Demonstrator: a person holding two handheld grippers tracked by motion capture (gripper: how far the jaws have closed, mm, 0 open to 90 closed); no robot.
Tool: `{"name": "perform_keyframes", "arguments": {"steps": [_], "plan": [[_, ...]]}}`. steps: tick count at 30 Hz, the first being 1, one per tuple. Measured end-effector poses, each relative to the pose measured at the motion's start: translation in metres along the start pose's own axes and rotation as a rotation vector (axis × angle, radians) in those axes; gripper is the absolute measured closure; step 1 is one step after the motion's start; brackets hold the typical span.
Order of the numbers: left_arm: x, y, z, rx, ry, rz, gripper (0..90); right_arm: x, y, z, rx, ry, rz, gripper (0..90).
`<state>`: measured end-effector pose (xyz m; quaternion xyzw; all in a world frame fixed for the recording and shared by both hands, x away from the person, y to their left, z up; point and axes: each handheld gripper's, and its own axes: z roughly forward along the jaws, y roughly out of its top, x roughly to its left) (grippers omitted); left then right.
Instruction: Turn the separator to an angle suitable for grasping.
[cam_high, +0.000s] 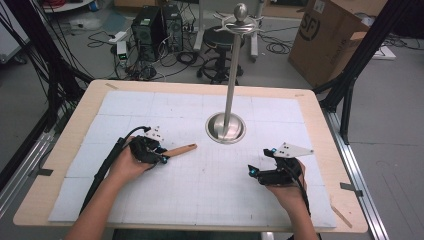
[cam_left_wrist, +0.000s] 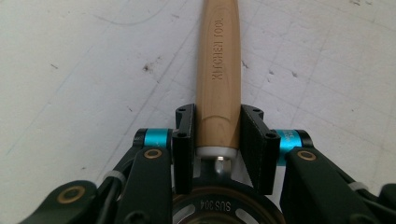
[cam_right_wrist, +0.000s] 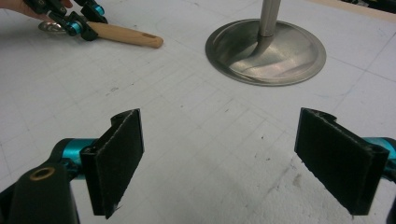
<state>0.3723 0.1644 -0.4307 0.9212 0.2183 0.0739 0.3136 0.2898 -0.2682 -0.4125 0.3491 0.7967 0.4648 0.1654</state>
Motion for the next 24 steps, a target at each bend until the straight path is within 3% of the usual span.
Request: {"name": "perform_keyframes", "arguments": {"steps": [12, 19, 20, 22, 24], "plan": [[-0.0028, 0.001, -0.003, 0.002, 0.004, 0.001, 70.2, -0.0029, -0.001, -0.0009, -0.004, 0.0, 0.006, 14.4], [0.0022, -0.0011, -0.0033, 0.009, -0.037, -0.071, 70.1, -0.0014, -0.0009, 0.0002, 0.004, 0.001, 0.001, 14.4], [0.0018, -0.0009, -0.0032, 0.004, -0.041, -0.102, 69.9, -0.0015, -0.0009, 0.0002, 0.004, 0.001, -0.004, 14.4], [0.0018, -0.0008, -0.0042, 0.019, -0.048, -0.125, 69.6, -0.0015, -0.0009, 0.0002, 0.004, 0.003, -0.005, 14.4], [0.0025, -0.0006, -0.0045, 0.024, -0.051, -0.131, 69.1, -0.0015, -0.0009, 0.0002, 0.003, 0.004, -0.004, 14.4]]}}
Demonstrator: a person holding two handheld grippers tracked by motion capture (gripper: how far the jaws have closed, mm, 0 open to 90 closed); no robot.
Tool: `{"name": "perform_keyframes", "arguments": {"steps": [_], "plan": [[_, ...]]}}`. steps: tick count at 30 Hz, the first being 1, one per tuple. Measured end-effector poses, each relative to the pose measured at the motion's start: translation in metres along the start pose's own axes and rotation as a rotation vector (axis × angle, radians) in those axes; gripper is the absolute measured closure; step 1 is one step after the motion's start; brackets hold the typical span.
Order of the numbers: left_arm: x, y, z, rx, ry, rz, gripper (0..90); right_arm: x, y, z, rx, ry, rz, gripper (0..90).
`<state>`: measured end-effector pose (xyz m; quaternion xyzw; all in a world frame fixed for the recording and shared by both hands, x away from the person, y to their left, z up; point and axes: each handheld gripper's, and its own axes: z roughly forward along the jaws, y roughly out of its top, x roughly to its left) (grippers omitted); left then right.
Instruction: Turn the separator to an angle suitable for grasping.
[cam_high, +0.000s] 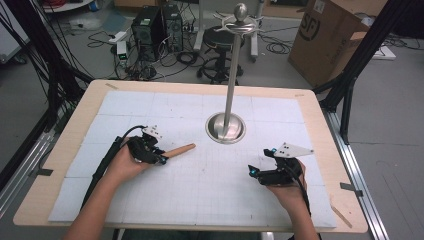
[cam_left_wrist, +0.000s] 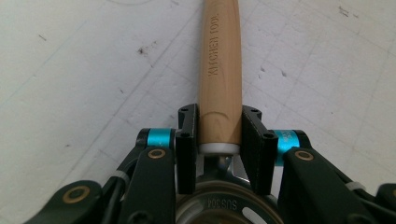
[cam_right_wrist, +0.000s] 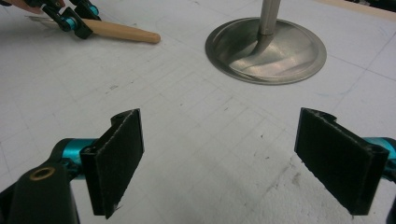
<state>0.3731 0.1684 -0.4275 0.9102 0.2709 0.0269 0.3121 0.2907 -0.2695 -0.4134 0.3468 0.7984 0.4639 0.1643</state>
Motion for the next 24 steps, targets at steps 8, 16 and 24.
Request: {"name": "perform_keyframes", "arguments": {"steps": [8, 16, 24], "plan": [[-0.002, 0.001, 0.001, 0.009, -0.003, -0.006, 67.6, 0.0, 0.0, 0.0, 0.001, -0.003, 0.001, 14.4], [-0.008, 0.004, 0.001, 0.031, 0.041, 0.046, 70.6, 0.002, 0.001, 0.001, 0.0, 0.002, 0.0, 14.4], [-0.004, 0.003, -0.013, -0.072, -0.031, 0.012, 71.4, 0.001, 0.001, 0.001, -0.003, 0.007, -0.001, 14.4]]}}
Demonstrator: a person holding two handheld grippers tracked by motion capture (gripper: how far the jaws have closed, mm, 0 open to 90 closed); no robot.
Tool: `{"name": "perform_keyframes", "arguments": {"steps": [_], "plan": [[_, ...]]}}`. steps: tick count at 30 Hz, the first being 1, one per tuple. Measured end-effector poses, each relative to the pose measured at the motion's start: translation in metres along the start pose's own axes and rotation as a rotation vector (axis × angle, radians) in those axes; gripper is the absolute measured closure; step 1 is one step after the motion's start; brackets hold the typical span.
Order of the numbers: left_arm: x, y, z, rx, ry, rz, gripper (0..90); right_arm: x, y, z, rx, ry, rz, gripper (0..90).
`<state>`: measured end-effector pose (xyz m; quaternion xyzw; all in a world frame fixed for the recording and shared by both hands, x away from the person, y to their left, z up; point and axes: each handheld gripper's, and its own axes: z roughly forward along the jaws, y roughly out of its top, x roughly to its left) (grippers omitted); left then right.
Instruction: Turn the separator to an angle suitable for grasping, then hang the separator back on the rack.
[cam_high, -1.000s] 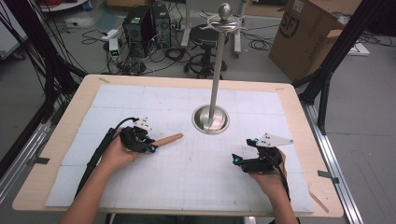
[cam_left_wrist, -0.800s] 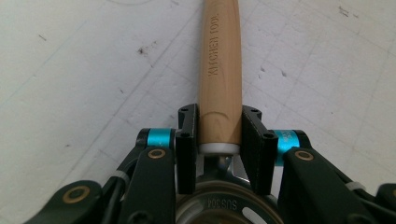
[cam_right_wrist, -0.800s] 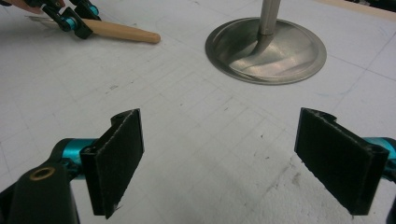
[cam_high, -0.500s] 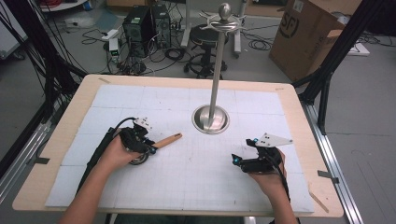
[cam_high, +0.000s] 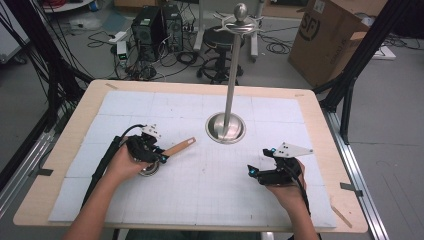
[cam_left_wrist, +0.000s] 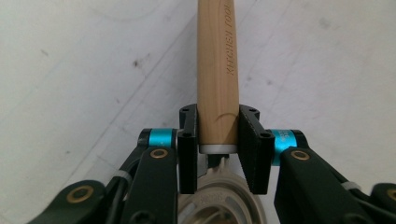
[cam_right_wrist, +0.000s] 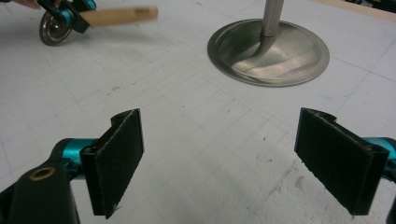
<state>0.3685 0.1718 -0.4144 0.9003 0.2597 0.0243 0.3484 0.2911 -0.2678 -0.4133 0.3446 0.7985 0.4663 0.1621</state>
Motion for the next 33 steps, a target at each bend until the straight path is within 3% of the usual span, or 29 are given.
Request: {"name": "perform_keyframes", "arguments": {"steps": [2, 5, 12, 33], "plan": [[0.0, 0.001, -0.009, -0.06, -0.024, -0.015, 71.4, 0.0, 0.0, 0.0, 0.003, -0.002, 0.003, 14.4], [-0.001, 0.002, -0.019, -0.109, -0.029, -0.016, 71.5, 0.0, 0.0, 0.0, 0.003, -0.001, 0.001, 14.4], [-0.008, 0.009, -0.039, -0.207, -0.039, 0.014, 71.6, 0.001, 0.0, 0.001, 0.004, -0.003, -0.01, 14.4], [-0.012, 0.016, -0.063, -0.342, -0.057, 0.039, 71.5, 0.002, 0.001, -0.006, -0.006, -0.014, -0.014, 14.4]]}}
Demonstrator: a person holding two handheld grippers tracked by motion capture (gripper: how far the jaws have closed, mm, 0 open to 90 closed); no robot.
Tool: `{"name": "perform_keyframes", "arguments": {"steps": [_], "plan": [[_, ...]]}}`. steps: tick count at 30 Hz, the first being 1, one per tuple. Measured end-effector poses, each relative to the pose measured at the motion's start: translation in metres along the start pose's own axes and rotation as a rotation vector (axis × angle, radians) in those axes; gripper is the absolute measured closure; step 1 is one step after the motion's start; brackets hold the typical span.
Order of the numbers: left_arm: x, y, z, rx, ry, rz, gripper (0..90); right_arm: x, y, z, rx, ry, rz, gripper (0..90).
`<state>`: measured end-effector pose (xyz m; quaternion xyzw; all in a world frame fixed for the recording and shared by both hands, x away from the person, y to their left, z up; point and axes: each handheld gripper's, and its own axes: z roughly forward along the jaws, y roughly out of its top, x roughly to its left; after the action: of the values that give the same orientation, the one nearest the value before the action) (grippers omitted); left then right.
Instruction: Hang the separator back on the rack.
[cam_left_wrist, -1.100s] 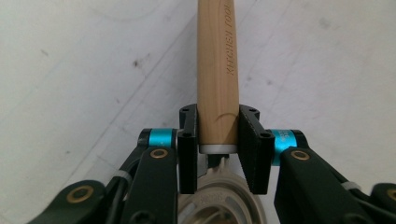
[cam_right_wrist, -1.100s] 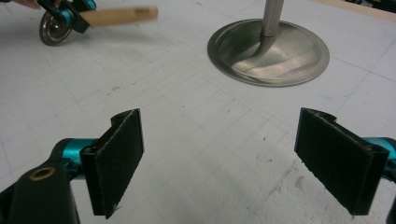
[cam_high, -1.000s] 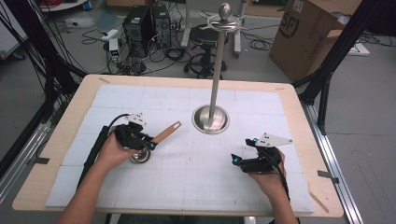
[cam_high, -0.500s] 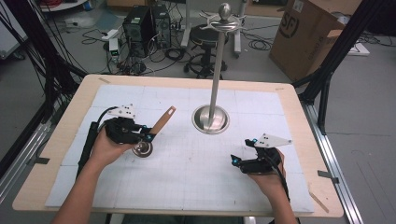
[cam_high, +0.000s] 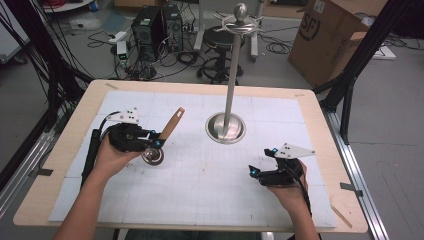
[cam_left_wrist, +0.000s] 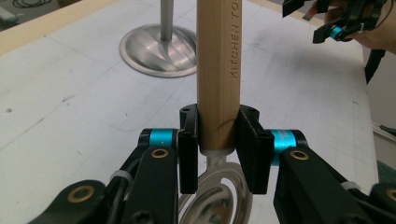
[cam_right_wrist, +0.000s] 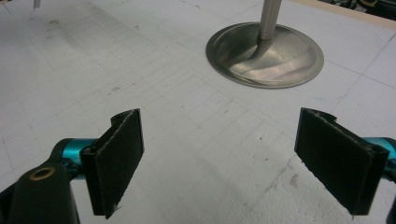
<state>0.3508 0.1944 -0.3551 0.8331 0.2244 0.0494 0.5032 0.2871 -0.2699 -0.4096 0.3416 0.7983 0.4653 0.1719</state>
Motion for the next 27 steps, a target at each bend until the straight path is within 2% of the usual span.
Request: {"name": "perform_keyframes", "arguments": {"steps": [5, 19, 22, 27], "plan": [[-0.005, 0.01, -0.001, -0.007, -0.014, 0.019, 71.5, 0.0, -0.001, 0.0, 0.004, 0.0, 0.008, 14.4], [-0.004, 0.055, 0.001, -0.113, -0.069, 0.039, 71.5, 0.001, 0.0, 0.0, 0.0, 0.002, 0.003, 14.4], [-0.005, 0.066, 0.001, -0.13, -0.072, 0.061, 71.4, 0.001, 0.0, 0.001, -0.001, 0.005, 0.002, 14.4], [-0.007, 0.085, 0.003, -0.152, -0.078, 0.077, 71.4, 0.001, 0.001, 0.0, -0.005, 0.003, 0.001, 14.4]]}}
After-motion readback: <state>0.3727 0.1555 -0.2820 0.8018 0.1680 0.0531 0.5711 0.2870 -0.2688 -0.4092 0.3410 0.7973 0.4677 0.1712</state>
